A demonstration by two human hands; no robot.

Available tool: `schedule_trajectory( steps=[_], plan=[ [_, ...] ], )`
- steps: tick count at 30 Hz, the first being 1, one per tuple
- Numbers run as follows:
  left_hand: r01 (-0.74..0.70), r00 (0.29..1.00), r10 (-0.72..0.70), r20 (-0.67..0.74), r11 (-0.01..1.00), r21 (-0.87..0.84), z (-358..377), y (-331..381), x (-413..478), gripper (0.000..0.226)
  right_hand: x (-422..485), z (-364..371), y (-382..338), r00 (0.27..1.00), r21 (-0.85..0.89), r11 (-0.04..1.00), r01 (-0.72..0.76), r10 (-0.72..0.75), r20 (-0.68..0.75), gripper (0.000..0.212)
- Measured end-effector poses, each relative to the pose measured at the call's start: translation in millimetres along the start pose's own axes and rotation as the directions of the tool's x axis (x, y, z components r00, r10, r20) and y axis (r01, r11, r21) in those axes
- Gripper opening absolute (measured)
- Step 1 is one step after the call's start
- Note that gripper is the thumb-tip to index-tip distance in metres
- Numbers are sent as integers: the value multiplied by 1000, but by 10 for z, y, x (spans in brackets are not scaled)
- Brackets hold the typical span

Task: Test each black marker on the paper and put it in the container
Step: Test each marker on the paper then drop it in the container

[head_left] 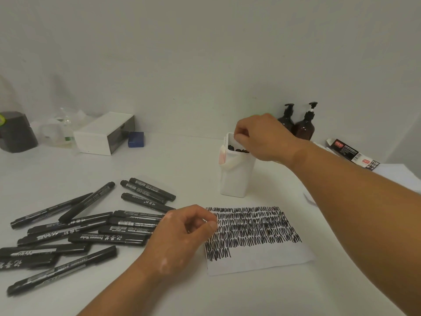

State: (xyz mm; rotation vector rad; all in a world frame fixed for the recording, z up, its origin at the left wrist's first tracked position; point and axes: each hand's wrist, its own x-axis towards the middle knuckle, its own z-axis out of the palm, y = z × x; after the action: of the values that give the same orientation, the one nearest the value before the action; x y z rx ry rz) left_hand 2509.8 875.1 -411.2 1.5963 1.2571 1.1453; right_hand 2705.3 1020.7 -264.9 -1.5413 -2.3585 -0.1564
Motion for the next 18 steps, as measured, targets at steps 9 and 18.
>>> schedule_trajectory(
  steps=[9,18],
  plan=[
    [0,1000,0,-11,999,40,-6,15,8,7,-1113,180,54,997,310,950,31,-5,-83,12],
    [-31,999,39,-34,978,204,-40,111,-71,9,-1797,944,227,991,477,869,-133,132,37,18]
  ],
)
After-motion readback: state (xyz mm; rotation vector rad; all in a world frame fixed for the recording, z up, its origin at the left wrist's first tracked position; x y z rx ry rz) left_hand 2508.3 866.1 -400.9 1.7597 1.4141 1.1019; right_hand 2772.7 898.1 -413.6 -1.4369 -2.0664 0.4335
